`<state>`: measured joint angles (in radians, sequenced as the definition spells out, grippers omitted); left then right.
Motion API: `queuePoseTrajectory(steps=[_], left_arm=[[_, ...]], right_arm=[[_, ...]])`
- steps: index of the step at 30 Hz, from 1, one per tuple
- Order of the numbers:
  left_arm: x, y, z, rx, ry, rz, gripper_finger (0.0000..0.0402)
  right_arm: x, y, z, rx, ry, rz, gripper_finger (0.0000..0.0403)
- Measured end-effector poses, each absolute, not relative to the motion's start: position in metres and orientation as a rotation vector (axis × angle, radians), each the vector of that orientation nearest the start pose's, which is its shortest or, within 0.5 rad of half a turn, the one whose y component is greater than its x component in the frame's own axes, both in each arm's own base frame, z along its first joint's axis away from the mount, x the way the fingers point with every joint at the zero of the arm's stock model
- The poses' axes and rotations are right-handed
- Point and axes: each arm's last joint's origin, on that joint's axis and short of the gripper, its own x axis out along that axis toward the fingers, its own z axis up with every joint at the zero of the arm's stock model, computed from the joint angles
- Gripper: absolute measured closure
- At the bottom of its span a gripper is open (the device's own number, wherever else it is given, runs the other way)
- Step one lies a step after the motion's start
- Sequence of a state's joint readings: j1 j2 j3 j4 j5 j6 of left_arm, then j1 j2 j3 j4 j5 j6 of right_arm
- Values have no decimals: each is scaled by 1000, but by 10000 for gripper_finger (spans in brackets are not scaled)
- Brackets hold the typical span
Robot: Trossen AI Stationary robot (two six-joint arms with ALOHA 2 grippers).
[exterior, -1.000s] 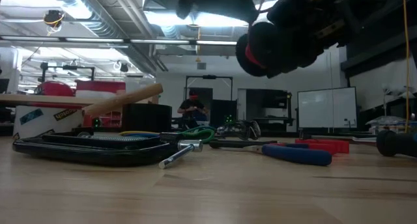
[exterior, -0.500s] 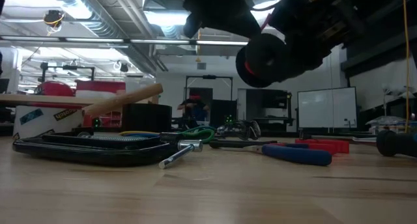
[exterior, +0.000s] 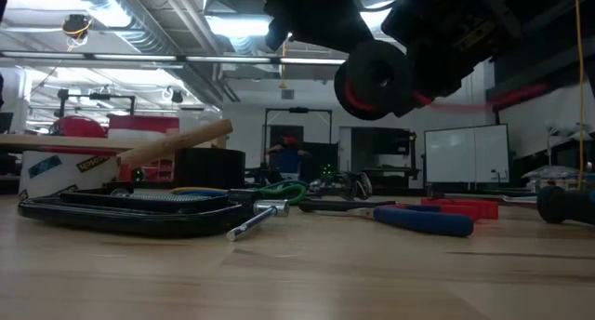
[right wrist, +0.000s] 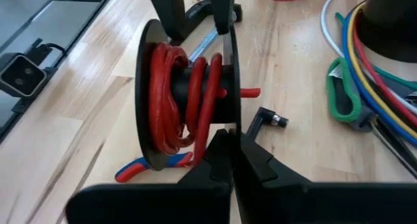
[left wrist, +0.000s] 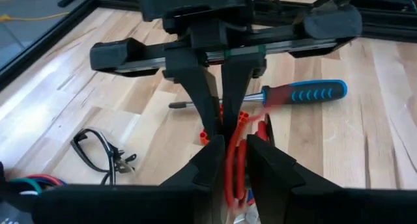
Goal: Coil cords
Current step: Coil the red wire onto a black spool
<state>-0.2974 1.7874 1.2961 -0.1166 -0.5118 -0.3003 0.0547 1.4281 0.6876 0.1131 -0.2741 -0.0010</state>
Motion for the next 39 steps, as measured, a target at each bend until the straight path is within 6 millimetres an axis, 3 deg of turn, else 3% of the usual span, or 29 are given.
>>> queuePoseTrajectory(steps=[10,20,29,39], left_arm=[[384,-103,245,-32,518,310,339],[383,-99,247,6,476,449,338],[379,-111,247,-146,440,457,338],[380,-116,243,-478,368,524,338]], right_arm=[[281,22,188,66,622,308,402],[283,14,190,32,618,0,402],[295,7,215,2,525,-274,402],[308,6,243,19,362,-311,402]])
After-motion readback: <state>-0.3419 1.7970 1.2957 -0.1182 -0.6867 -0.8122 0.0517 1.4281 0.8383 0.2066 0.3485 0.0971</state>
